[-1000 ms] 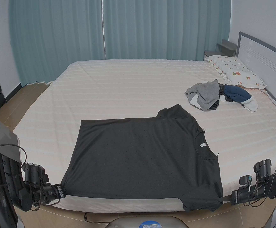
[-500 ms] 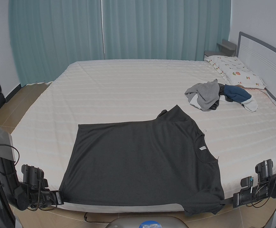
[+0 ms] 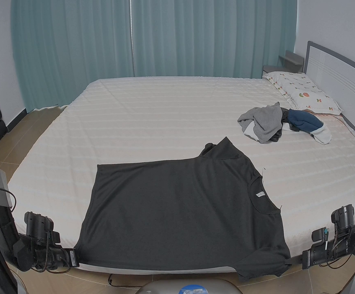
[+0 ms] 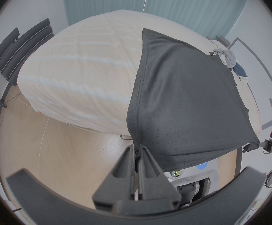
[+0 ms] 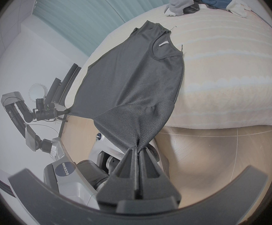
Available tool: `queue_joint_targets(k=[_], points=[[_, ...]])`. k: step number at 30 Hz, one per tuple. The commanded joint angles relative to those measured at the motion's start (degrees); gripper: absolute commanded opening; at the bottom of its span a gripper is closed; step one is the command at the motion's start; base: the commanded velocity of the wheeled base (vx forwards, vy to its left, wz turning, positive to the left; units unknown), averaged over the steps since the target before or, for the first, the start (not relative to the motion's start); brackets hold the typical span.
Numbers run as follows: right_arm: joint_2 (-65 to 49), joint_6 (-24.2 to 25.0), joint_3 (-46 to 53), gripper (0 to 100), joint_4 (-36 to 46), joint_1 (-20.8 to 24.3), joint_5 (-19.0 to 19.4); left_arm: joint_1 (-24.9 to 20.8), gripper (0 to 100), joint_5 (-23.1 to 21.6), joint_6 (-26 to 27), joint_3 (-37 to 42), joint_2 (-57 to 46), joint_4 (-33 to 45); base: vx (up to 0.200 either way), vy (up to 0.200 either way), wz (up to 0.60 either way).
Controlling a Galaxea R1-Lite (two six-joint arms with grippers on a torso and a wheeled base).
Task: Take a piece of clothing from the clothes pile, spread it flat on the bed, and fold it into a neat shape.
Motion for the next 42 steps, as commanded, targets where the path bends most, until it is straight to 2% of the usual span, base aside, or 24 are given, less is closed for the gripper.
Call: queue_joint_targets(k=[1,2,4,7,11,13,20,28,36,40,42], points=[[-1.0,0.3,-1.7,0,-0.3,-0.4,0.6,1.3,0,-0.4,-0.2,0.4,-0.4,-3.6,0.0,0.0,0.0],[-0.4,0.6,-3.7,0,-0.4,-0.4,0.8,2.7,0,-0.5,-1.3,0.5,-0.2,-8.4,0.0,0.0,0.0],[-0.5,1.0,-4.6,0,-0.4,-0.4,0.8,2.8,0,-0.6,-2.6,0.4,-0.3,-10.0,0.0,0.0,0.0],[-1.3,5.5,-8.8,0,-0.4,-0.2,0.8,2.6,0,-0.5,-8.4,-0.2,-1.3,-15.0,0.0,0.0,0.0],[-2.8,12.2,-13.2,0,-0.3,0.1,0.7,2.5,0,-0.8,-11.8,-1.2,-1.5,-17.4,0.0,0.0,0.0],[-2.8,13.7,-15.3,0,-0.2,0.0,0.7,2.5,0,-0.8,-12.7,-1.9,-1.4,-17.4,0.0,0.0,0.0],[-1.9,14.8,-17.7,0,0.3,0.0,0.8,2.4,0,-1.1,-16.1,-4.5,-1.4,-17.2,0.0,0.0,0.0],[-2.1,17.3,-20.0,0,0.4,0.0,0.4,1.1,0,-1.1,-16.3,-5.1,-4.1,-17.1,0.0,0.0,0.0],[-1.1,17.3,-18.4,0,0.1,0.1,0.4,0.9,0,0.1,-15.5,-4.7,-8.5,-16.5,0.0,0.0,0.0],[-1.6,17.3,-17.7,0,0.0,0.1,0.3,0.6,0,0.1,-15.4,-4.5,-9.7,-14.8,0.0,0.0,0.0],[-2.6,16.8,-16.7,0,-0.4,0.2,0.1,0.2,0,0.1,-15.4,-4.7,-10.8,-11.4,0.0,0.0,0.0]])
